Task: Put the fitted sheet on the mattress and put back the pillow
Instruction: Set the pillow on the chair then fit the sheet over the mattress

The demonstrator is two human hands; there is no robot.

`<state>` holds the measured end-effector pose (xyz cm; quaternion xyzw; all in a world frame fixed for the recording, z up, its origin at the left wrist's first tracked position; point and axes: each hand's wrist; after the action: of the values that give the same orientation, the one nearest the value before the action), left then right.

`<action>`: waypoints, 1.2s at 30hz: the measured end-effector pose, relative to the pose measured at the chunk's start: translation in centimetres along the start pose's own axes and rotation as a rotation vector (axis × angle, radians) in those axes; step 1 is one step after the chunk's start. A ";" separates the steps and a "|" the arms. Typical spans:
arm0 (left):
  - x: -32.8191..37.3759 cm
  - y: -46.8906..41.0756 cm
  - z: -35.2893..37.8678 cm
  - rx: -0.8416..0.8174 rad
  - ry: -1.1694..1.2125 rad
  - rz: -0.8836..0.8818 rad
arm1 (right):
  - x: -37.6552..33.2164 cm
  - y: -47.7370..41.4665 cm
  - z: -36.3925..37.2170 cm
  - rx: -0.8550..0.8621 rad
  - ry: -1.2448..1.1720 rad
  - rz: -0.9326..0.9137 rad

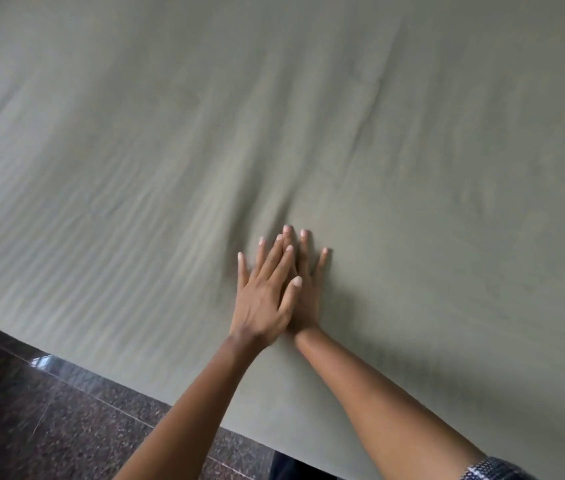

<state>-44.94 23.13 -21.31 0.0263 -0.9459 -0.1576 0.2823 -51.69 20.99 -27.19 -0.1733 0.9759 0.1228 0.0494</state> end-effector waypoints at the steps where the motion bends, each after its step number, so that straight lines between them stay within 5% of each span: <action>1: 0.4 -0.9 -0.3 -0.069 -0.026 0.041 | 0.1 0.5 0.8 0.024 0.028 0.028; 4: 1.8 -4.4 -0.1 -0.236 -0.158 0.147 | 0.4 0.5 1.3 0.083 -0.159 0.079; 7: 1.9 -7.1 0.3 -0.287 -0.278 0.146 | 1.6 -0.4 -0.9 0.043 -0.260 -0.097; 12: 1.8 -8.6 -0.1 -0.278 -0.141 0.028 | 10.2 -1.1 -4.2 0.185 -0.153 -0.437; 14: 1.2 -8.6 0.0 -0.252 -0.271 0.012 | 15.5 -1.1 -5.0 0.281 -0.101 -0.217; 18: -2.0 -8.8 -1.6 -0.105 -0.300 -0.238 | 25.1 -2.8 -6.7 0.190 -0.182 0.616; 21: -3.7 -9.1 -2.8 -0.096 -0.351 -0.211 | 24.9 -6.0 -7.0 0.070 -0.225 0.845; 28: -1.2 -10.7 -2.1 0.059 -0.211 -0.268 | 15.0 -13.5 -7.0 0.031 -0.181 0.456; 31: 1.9 -14.3 -2.4 0.113 -0.096 -0.150 | 10.8 -14.9 -6.8 -0.032 -0.128 0.200; 36: 8.2 -22.0 -2.4 -0.155 -0.199 0.180 | 10.7 -14.9 -5.8 -0.096 0.036 0.199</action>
<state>-51.43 0.45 -21.96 -0.0963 -0.9527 -0.2061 0.2015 -56.82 2.49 -26.37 -0.0800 0.9820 0.1707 0.0109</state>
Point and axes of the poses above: each hand's wrist, its own y-axis away from the middle knuckle, its own z-axis out of the palm, x = y × z, and after that the axes turned 9 degrees about -x, right-handed
